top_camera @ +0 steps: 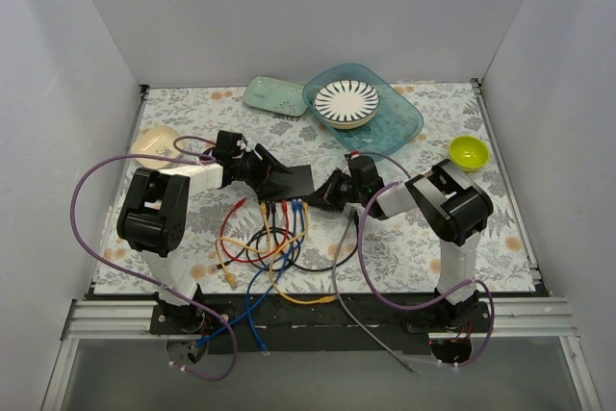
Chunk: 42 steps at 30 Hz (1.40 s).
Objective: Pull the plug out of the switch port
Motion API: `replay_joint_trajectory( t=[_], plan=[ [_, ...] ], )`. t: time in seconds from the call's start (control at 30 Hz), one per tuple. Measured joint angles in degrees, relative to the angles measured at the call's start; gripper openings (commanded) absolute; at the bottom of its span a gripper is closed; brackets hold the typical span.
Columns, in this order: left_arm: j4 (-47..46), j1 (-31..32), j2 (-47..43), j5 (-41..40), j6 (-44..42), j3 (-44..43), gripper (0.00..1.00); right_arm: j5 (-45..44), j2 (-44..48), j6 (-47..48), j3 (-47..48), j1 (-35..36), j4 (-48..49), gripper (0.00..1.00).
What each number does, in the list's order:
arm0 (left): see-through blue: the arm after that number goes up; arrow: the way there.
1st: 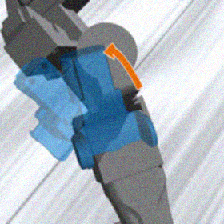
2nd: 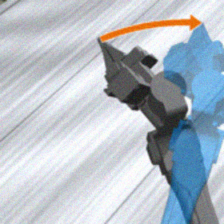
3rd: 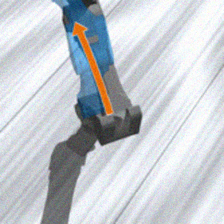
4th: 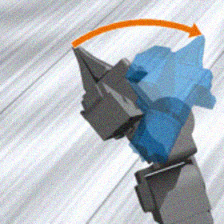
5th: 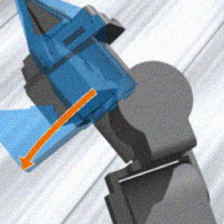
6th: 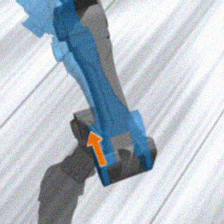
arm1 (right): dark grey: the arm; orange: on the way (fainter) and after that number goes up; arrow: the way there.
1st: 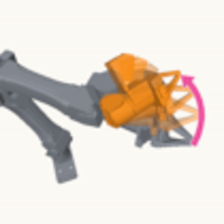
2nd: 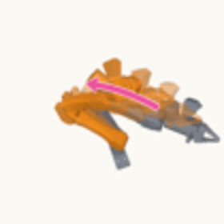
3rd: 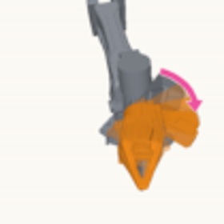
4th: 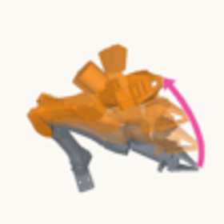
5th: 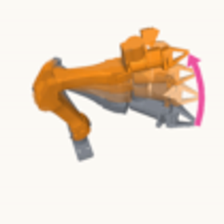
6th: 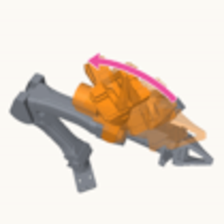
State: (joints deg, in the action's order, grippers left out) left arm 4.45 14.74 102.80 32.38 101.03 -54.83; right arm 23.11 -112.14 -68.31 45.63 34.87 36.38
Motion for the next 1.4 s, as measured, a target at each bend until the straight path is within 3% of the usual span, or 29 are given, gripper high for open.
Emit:
replay_joint_trajectory(
  t=[0.33, 0.53, 0.57, 0.63, 0.73, 0.93, 1.13, 1.4],
  plan=[
    [-0.57, -0.04, 0.07, 0.39, 1.09, 0.42, 0.59, 4.15, 2.84, 5.22, -4.48, 0.09, -1.25, 0.01],
    [-0.68, -0.24, 0.07, 0.70, 1.46, 0.52, 0.59, 1.49, 9.53, 9.66, -6.78, -0.33, -10.58, 0.01],
    [-0.68, -0.28, 0.07, 0.76, 1.46, 0.55, 0.59, 0.13, 11.41, 10.75, -7.21, -0.48, -13.11, 0.25],
    [-0.68, -0.33, 0.07, 0.92, 1.49, 0.63, 0.59, -3.19, 15.37, 13.49, -7.74, -1.16, -19.32, 0.53],
    [-0.83, -0.37, 0.07, 1.09, 1.51, 0.76, 0.59, -7.23, 19.80, 17.38, -6.58, -1.49, -25.00, 0.63],
    [-0.90, -0.37, 0.07, 1.18, 1.53, 0.79, 0.59, -9.84, 20.26, 21.66, -3.19, -1.49, -27.30, 0.61],
    [-1.09, -0.39, 0.07, 1.20, 1.55, 0.92, 0.59, -5.77, 12.17, 21.73, 3.85, -0.70, -22.84, 0.53],
    [-2.60, -0.59, 0.04, 1.99, 2.12, 1.77, 0.59, 1.64, 3.08, 17.46, 6.69, 1.44, -14.45, 0.52]
  ],
)
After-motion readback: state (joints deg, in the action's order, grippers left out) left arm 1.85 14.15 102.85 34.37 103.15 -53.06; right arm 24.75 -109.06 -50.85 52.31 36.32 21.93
